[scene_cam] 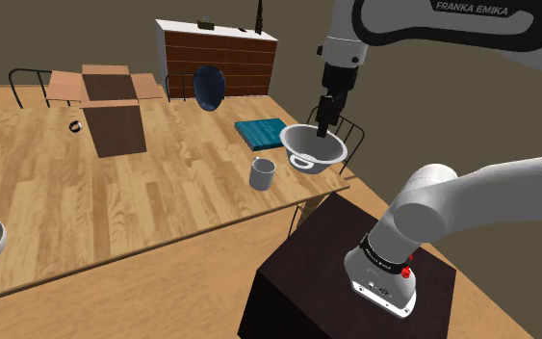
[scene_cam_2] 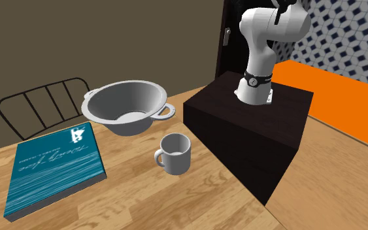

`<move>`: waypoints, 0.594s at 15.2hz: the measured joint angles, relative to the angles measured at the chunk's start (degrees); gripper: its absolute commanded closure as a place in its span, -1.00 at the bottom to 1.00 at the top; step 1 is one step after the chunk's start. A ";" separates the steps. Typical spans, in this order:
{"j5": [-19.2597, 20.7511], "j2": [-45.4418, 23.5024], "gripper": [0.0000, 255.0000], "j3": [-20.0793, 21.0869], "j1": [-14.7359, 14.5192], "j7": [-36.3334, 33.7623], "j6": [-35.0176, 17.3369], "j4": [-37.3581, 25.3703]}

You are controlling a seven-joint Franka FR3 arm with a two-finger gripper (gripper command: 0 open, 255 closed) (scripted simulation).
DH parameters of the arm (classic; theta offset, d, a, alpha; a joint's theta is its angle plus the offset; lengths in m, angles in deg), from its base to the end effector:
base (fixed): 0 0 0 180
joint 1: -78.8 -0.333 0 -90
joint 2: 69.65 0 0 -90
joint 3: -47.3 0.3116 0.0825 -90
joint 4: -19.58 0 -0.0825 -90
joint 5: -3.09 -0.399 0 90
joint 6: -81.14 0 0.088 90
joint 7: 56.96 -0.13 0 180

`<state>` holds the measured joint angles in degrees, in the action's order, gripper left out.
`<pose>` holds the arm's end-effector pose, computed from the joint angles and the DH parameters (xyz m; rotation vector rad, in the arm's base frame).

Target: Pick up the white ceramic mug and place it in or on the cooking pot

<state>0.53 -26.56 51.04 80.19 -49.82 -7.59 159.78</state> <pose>0.3214 0.0212 0.5073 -3.1176 -0.2224 0.2301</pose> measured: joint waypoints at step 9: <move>0.90 -10.24 -1.00 0.05 1.20 -0.15 -15.02 4.24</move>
<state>1.43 -36.79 51.09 81.39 -49.97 -22.61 164.03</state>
